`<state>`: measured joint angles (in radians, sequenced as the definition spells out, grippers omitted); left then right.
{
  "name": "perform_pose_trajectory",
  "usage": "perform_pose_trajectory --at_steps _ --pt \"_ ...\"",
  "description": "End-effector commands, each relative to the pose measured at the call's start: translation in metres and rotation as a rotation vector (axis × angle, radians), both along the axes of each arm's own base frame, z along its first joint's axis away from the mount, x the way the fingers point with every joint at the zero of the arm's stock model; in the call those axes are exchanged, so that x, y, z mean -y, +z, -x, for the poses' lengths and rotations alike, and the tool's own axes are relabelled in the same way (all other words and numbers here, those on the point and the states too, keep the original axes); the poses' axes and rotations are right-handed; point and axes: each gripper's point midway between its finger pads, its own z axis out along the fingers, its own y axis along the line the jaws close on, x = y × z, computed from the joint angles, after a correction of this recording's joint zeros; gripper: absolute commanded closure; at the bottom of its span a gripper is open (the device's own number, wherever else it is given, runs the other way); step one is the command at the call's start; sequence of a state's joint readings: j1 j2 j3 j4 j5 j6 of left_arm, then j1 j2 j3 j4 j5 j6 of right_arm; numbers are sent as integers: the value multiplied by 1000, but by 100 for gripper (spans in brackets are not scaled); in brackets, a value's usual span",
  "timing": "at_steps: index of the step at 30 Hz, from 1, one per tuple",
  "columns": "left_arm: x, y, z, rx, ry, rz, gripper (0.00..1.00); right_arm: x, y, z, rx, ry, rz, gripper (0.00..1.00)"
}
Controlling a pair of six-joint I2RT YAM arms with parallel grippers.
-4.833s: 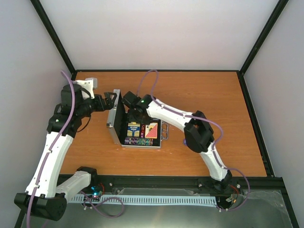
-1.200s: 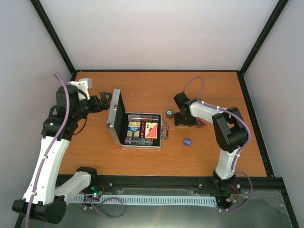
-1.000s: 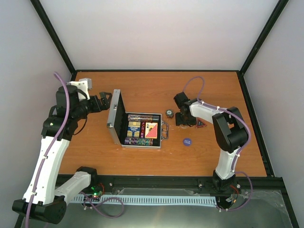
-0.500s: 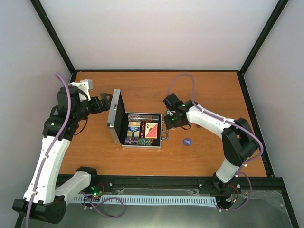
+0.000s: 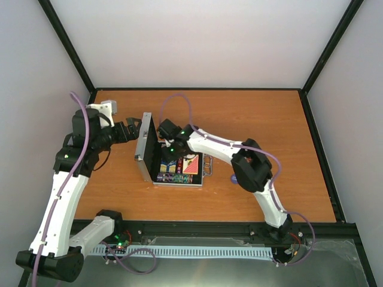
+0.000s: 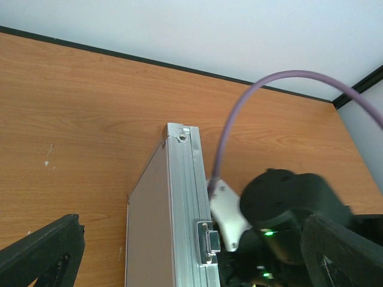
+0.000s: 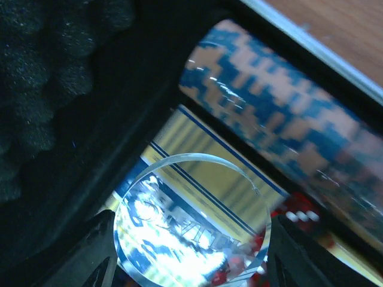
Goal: Pack up texas hold em set
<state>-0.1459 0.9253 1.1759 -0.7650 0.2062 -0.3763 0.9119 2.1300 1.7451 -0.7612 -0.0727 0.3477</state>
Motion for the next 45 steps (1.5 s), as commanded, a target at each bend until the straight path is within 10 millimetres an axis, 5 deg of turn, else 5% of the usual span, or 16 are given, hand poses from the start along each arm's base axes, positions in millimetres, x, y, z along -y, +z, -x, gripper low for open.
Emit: perform_pose_trajectory --at_steps 1,16,29,34,40,45 --pt "-3 11 8 27 12 3 0 -27 1 8 -14 36 2 46" --pt "-4 10 10 29 14 4 0 -10 -36 -3 4 -26 140 45" --pt "-3 9 8 23 14 7 0 -14 -38 -10 22 -21 153 40" --pt "-5 9 8 23 20 -2 0 -14 -24 -10 37 -20 137 31" --pt "-7 8 5 17 28 -13 0 -10 19 -5 76 11 91 20" --pt "-8 8 2 14 37 -20 0 43 53 0 148 -24 165 17"
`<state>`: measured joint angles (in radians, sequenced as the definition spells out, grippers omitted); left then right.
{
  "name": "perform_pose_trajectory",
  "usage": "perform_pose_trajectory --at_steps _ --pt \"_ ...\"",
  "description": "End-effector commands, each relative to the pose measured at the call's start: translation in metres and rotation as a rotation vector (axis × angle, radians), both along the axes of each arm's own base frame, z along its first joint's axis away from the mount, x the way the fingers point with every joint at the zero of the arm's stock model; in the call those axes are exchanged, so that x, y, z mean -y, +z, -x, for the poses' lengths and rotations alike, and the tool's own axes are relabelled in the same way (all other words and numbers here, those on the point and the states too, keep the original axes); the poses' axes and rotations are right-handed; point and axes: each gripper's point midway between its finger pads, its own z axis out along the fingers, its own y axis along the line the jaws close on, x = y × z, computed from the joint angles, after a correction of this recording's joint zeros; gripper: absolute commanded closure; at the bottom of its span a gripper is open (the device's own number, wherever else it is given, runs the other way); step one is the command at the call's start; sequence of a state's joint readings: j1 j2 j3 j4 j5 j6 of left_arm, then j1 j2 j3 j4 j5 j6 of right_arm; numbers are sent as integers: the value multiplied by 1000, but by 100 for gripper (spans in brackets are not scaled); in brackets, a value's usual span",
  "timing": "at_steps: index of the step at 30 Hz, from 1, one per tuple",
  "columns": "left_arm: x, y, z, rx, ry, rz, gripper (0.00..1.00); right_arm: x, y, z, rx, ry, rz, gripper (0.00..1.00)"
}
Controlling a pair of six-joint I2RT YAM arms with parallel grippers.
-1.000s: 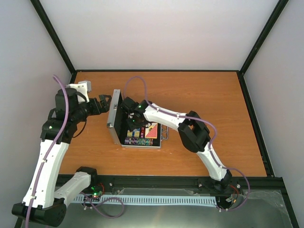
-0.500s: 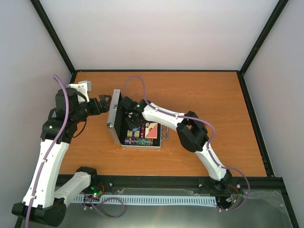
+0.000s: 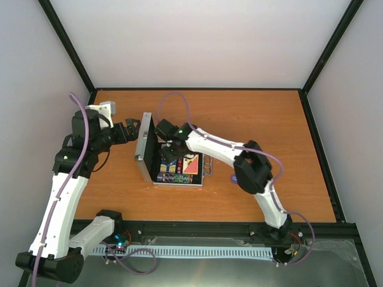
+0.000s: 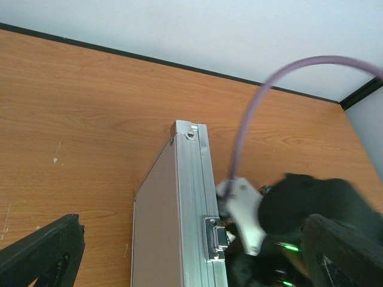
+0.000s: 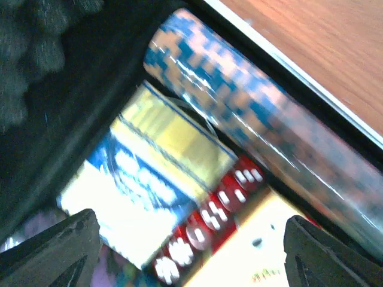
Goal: Pack up texas hold em set
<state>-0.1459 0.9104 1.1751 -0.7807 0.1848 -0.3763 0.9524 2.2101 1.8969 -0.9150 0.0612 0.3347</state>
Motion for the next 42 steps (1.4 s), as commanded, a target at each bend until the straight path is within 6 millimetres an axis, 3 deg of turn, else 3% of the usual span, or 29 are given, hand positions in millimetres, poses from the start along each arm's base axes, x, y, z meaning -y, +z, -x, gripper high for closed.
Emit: perform_pose_trajectory --at_steps 1,5,9,11,14,27,42 --pt "-5 7 -2 14 24 -10 0 58 59 3 96 -47 21 16" --pt "-5 5 -5 13 31 -4 0 146 60 -5 67 -239 12 14" --pt "-3 2 -10 1 27 3 0 242 28 -11 -43 -524 43 13" --pt "-2 0 -12 -8 22 7 0 273 17 -12 -66 -628 41 11" --pt "0 -1 -14 -17 17 11 0 303 1 -14 -98 -728 45 7" --pt "-3 -3 -11 -30 35 8 0 356 -40 -34 -147 -897 91 1" --pt "-2 0 -11 -24 29 15 0 366 -60 -25 -209 -905 82 12"
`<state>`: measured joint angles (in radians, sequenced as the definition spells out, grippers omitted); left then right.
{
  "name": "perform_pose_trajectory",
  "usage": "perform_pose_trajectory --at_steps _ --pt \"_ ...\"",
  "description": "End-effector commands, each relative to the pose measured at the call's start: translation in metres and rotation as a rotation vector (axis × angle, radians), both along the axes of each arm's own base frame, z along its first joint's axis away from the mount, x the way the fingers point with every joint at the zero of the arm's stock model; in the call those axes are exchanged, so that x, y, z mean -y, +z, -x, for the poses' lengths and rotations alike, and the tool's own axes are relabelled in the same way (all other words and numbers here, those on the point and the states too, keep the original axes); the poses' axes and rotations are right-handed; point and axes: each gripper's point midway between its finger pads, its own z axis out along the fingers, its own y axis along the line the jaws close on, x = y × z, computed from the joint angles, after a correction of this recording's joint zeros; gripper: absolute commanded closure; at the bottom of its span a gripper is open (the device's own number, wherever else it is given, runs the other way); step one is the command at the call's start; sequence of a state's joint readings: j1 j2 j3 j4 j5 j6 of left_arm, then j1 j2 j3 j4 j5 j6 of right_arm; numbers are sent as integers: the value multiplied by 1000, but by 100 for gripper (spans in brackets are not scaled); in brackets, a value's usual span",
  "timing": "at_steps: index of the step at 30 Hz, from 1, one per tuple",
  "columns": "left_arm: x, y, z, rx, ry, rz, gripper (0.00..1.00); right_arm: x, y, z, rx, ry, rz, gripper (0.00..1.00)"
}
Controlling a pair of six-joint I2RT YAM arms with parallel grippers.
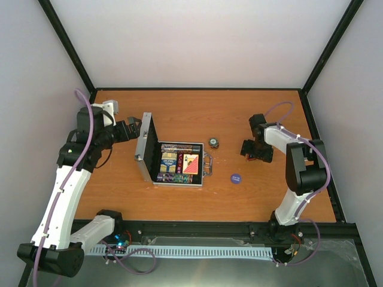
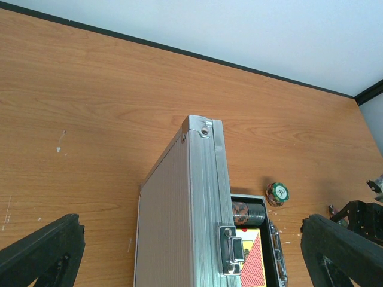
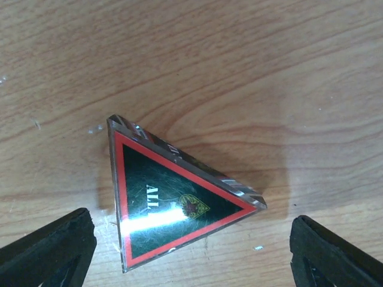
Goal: Pack up texas hold em set
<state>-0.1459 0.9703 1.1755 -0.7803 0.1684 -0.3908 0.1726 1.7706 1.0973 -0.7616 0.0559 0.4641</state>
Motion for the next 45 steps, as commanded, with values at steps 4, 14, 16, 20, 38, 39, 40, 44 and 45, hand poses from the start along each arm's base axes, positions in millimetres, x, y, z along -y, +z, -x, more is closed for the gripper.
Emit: perform_pose_trajectory --at_steps 4,14,16,20,38,39,40,44,45 --pt "-1 15 2 36 9 21 0 4 -10 4 -23 -2 -2 15" --pt "-1 16 2 39 9 19 0 2 -18 3 -31 9 -15 28" --pt "-1 15 2 38 10 19 0 2 -19 3 -33 14 -15 30" --pt "-1 16 1 41 11 18 0 3 -21 3 -36 25 -9 32" --pt "0 15 0 44 7 29 0 -2 19 18 20 113 -31 46" --pt "1 15 0 43 4 30 0 -2 19 18 22 113 -27 46" --pt "1 15 0 43 3 31 0 -1 19 19 21 114 -24 46" --pt "2 15 1 41 -4 32 0 -3 17 14 28 100 -33 38" --pt "2 16 2 43 -3 31 0 -2 17 11 32 95 -29 34"
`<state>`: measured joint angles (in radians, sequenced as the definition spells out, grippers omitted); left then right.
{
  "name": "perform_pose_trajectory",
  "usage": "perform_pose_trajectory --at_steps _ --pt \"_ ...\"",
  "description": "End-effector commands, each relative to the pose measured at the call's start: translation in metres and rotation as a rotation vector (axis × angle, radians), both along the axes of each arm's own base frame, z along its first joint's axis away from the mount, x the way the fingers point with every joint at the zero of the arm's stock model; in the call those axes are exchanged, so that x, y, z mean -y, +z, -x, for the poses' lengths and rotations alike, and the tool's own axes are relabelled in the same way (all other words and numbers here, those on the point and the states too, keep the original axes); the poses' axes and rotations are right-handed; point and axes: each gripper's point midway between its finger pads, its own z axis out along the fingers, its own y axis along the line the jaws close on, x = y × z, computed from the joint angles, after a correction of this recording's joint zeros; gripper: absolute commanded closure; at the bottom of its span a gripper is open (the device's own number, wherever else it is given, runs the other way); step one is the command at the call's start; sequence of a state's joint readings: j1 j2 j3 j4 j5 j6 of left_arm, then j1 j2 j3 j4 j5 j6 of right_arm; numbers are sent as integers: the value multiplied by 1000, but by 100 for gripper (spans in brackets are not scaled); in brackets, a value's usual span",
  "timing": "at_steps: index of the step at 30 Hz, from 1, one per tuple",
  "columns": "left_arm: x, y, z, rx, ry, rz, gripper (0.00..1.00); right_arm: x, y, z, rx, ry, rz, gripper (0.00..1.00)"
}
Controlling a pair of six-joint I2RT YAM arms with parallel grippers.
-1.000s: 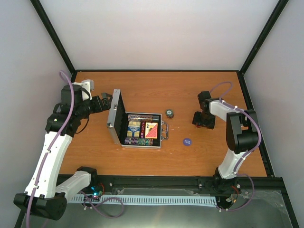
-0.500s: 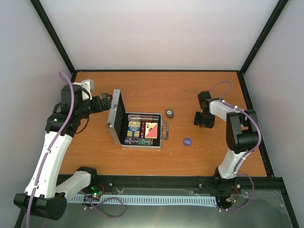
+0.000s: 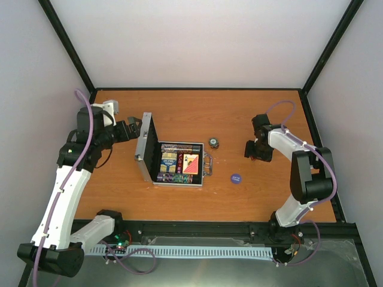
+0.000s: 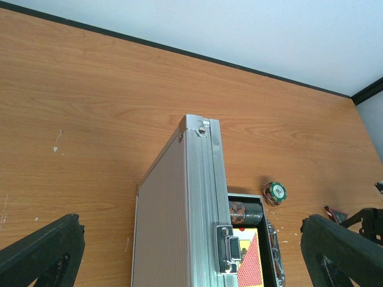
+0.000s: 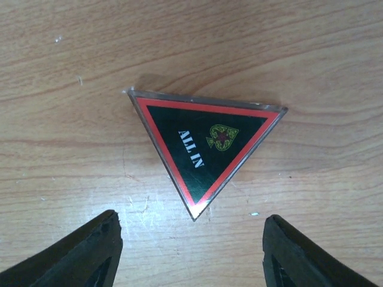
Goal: Pack up texas hold em set
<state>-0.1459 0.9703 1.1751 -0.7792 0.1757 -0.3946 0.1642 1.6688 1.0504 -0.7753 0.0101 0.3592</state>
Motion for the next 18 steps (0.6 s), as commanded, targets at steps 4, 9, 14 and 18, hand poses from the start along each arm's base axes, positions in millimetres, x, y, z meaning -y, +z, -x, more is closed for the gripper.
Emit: perform_pose_trajectory --at_steps 4,9,14,18 --pt "-2 16 5 44 8 17 0 4 -5 -11 2 -13 21 23" --pt "-4 16 8 45 15 12 0 6 -12 -22 -4 30 31 18" --pt "-4 17 9 50 18 11 0 12 -18 -29 -17 88 47 16" --pt "-4 17 8 48 17 11 0 20 -25 -29 -41 117 64 16"
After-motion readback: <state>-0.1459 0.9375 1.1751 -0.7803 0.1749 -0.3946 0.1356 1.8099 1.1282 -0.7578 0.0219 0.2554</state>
